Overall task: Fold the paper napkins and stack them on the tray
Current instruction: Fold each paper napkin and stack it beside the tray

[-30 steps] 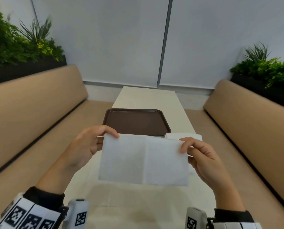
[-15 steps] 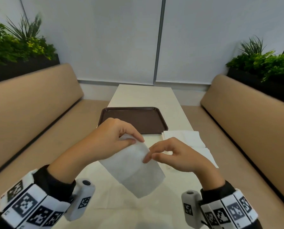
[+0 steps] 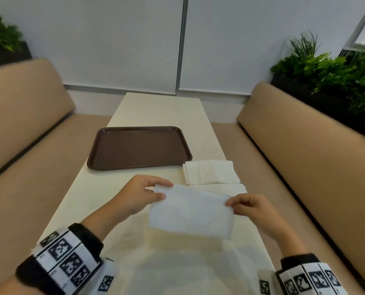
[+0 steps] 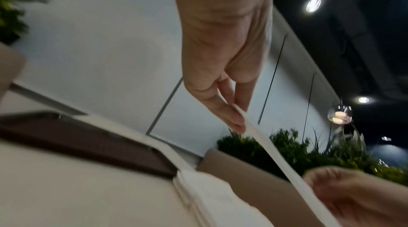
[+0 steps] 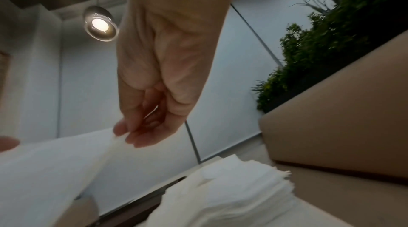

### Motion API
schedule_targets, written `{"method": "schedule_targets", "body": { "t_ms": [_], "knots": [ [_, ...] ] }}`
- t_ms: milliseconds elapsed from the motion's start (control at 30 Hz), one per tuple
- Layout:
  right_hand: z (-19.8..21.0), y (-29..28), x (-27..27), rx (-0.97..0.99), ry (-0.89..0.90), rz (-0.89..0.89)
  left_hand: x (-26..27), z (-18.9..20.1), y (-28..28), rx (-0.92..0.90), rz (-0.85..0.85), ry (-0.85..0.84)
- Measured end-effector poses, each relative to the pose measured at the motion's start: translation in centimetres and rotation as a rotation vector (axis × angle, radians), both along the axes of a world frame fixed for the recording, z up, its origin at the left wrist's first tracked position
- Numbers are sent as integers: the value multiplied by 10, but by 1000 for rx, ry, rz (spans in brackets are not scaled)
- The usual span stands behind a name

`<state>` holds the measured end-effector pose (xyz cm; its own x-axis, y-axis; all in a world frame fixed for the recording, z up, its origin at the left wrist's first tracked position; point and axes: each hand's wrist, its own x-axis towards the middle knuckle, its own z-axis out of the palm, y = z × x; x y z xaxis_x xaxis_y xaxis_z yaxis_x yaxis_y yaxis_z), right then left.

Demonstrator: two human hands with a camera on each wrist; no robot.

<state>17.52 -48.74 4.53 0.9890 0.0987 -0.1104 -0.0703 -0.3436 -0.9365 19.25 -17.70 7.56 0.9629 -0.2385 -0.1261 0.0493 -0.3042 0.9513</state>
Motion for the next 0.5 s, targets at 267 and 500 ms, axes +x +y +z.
{"method": "schedule_targets", "body": {
  "t_ms": [267,500],
  "knots": [
    [-16,-41,78,-218,38,-376,73,-74,-101,-129,64,133],
    [-65,-46,104,-621,95,-216,92,-119,-118,223,45,94]
  ]
}}
